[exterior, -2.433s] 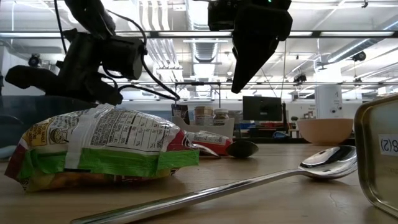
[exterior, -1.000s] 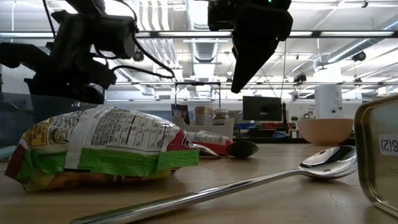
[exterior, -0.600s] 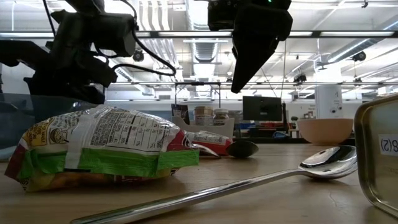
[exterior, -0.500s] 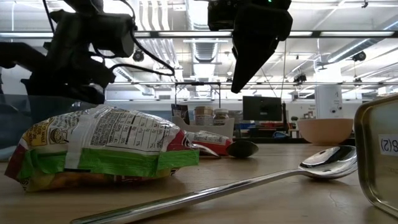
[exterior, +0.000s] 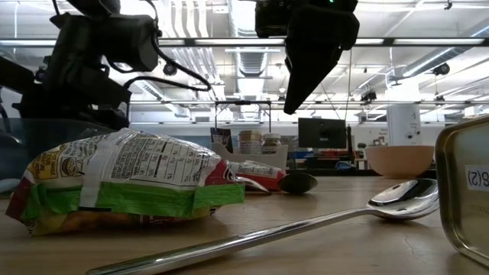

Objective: Pick & Place Food Item
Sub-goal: Put the right blue spoon into the black bin

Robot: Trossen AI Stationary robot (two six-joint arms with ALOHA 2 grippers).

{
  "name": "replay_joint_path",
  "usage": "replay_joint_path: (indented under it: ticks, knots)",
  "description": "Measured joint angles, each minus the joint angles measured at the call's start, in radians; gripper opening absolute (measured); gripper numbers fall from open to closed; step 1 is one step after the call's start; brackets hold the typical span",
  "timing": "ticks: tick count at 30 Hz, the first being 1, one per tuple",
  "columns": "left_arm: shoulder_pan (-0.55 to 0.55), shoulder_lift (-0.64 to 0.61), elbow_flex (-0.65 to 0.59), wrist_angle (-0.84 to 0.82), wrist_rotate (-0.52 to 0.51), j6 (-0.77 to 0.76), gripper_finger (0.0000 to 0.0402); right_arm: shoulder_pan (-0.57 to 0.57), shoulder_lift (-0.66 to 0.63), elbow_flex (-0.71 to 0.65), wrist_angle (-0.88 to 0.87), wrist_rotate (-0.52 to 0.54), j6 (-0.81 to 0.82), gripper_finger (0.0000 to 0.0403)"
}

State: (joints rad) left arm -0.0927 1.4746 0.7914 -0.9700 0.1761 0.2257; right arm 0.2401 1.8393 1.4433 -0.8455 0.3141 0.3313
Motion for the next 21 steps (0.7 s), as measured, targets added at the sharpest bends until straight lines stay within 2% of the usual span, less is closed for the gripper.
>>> replay_joint_path:
  ticks: [10,21]
  knots:
    - [-0.005,0.0,-0.008,0.108,0.034,0.007,0.0054,0.0,0.0,0.0,0.004,0.0,-0.002,0.0208]
    - [-0.006,-0.004,-0.058,0.169,0.015,0.056,0.0054,0.0,0.0,0.0,0.006,-0.002,-0.002,0.0208]
